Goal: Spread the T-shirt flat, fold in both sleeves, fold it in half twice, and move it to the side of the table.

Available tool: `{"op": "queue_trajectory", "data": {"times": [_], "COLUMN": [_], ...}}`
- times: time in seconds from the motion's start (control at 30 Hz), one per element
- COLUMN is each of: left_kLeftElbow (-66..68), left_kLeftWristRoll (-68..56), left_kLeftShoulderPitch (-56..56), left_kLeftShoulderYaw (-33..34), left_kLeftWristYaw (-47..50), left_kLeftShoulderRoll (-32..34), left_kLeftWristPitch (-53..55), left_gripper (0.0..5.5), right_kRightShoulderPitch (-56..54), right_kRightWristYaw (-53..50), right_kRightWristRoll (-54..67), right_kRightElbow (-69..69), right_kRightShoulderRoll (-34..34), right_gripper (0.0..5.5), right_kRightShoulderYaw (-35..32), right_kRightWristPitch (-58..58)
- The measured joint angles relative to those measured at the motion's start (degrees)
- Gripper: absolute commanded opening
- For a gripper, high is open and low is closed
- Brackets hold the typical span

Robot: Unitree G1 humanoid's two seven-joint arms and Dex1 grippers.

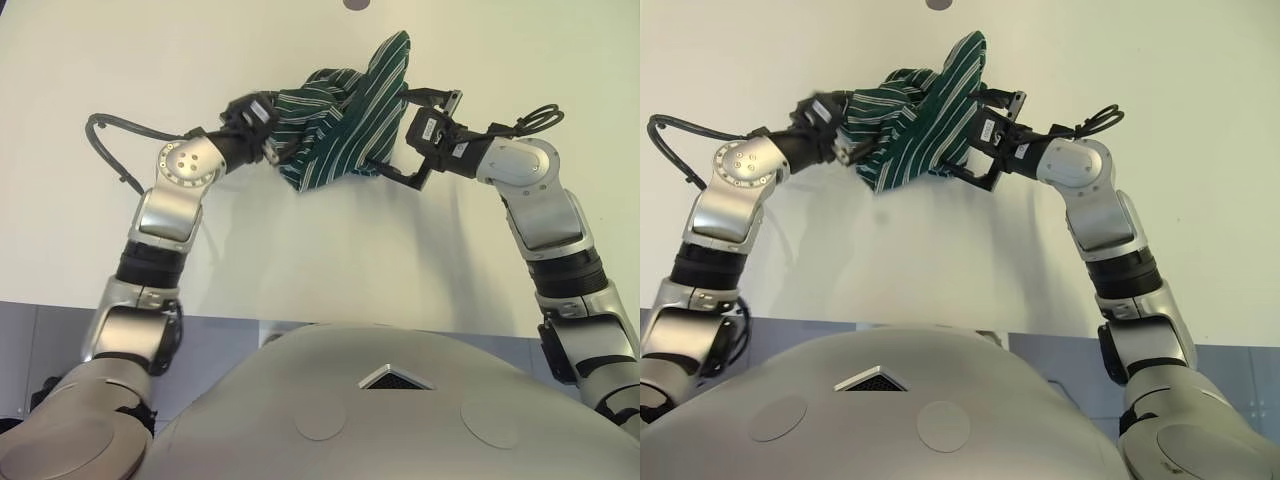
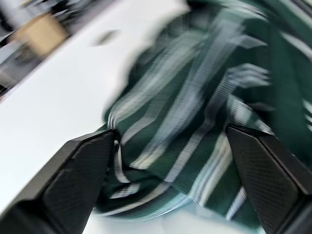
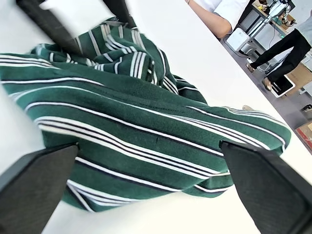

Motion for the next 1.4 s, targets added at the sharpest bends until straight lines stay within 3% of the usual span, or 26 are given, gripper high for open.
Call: {"op": "queue_trajectory", "data": {"times": [0.1, 0.33, 0.5, 0.67, 0.8, 1.07, 1.17, 1.23, 1.4], "left_kLeftElbow": [-4.33, 1.15, 2.72, 4.29, 6.3, 12.11, 12.62, 12.72, 12.86], "left_kLeftWristRoll": [1.43, 2.36, 3.94, 3.96, 5.76, 10.79, 10.81, 10.81, 10.99], "left_kLeftShoulderPitch": [2.32, -0.95, -1.9, -2.37, -3.51, -6.17, -6.18, -6.24, -6.43], "left_kLeftShoulderYaw": [-3.33, -2.71, -2.76, -2.82, -2.95, -3.85, -3.92, -4.01, -4.18], "left_kLeftWristYaw": [-8.13, -8.9, -8.91, -8.25, -5.05, 1.92, 2.24, 2.25, 2.27], "left_kLeftShoulderRoll": [8.29, 10.65, 10.78, 10.62, 10.51, 10.59, 10.59, 10.58, 10.46], "left_kLeftWristPitch": [-9.07, -14.22, -16.6, -17.89, -18.91, -21.1, -21.15, -21.15, -21.19], "left_gripper": [4.15, 4.15, 4.15, 4.15, 4.15, 4.15, 4.15, 4.15, 4.15], "right_kRightShoulderPitch": [-1.1, -11.27, -19.59, -22.9, -21.72, -6.47, -3.93, -5.81, -15.48], "right_kRightWristYaw": [-1.02, -4.46, -12.04, -11.16, -1.2, 19.76, 19.96, 16.17, 7.35], "right_kRightWristRoll": [1.38, 2.95, -6.47, -14.13, -11.87, 2.68, 3.57, 5.13, 3.19], "right_kRightElbow": [-0.13, 4.16, 24.74, 36.4, 29.92, -0.14, -3.74, -2.84, 10.51], "right_kRightShoulderRoll": [1.59, 7.11, 10.67, 9.15, 4.0, -8.51, -9.21, -5.98, -1.1], "right_gripper": [5.37, 5.37, 5.37, 5.37, 5.37, 5.37, 5.37, 5.37, 5.37], "right_kRightShoulderYaw": [-1.91, -3.94, 0.49, 6.49, 6.77, 5.51, 5.27, 2.23, -2.41], "right_kRightWristPitch": [0.62, 1.2, -9.2, -20.16, -21.13, -12.44, -9.58, -6.64, -5.69]}}
